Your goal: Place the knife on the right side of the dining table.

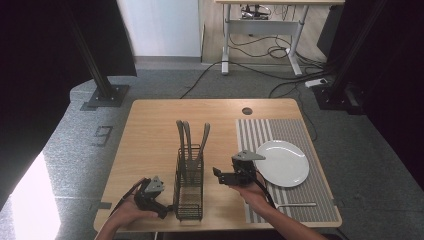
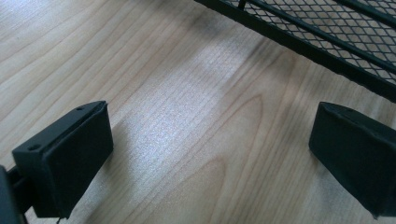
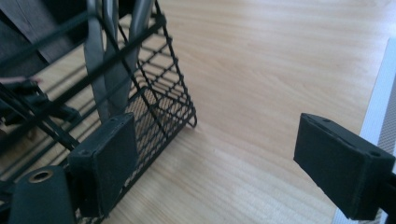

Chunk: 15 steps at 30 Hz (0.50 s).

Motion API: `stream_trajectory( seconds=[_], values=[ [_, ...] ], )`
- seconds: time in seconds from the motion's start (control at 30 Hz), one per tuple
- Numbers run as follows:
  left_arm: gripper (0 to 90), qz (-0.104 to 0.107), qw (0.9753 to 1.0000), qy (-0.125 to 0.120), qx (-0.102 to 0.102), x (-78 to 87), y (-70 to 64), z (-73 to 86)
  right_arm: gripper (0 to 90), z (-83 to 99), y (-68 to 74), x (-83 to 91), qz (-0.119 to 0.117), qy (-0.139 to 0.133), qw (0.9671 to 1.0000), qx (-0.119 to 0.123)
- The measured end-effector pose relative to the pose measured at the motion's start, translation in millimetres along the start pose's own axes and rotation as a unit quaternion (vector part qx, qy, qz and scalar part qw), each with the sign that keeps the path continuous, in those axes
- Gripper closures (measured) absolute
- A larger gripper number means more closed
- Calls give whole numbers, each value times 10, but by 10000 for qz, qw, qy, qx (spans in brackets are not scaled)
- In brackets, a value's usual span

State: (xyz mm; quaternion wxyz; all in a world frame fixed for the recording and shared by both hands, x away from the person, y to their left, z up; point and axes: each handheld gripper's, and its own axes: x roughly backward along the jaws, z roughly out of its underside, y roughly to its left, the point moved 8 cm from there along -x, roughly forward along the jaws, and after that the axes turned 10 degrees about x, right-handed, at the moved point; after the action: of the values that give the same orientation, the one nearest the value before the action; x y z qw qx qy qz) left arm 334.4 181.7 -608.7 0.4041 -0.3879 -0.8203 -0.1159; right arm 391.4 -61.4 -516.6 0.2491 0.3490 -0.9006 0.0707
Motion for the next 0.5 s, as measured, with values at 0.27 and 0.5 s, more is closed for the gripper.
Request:
stream_trajectory(
  seconds=[0.27,0.5],
  values=[
    [0,-2,10000,0,1,0,0,0,182,-157,-28,46,-144,-186,9997,68],
    [0,-3,10000,-2,5,0,-1,0,226,-372,-4,35,-340,-416,9984,156]
  ],
)
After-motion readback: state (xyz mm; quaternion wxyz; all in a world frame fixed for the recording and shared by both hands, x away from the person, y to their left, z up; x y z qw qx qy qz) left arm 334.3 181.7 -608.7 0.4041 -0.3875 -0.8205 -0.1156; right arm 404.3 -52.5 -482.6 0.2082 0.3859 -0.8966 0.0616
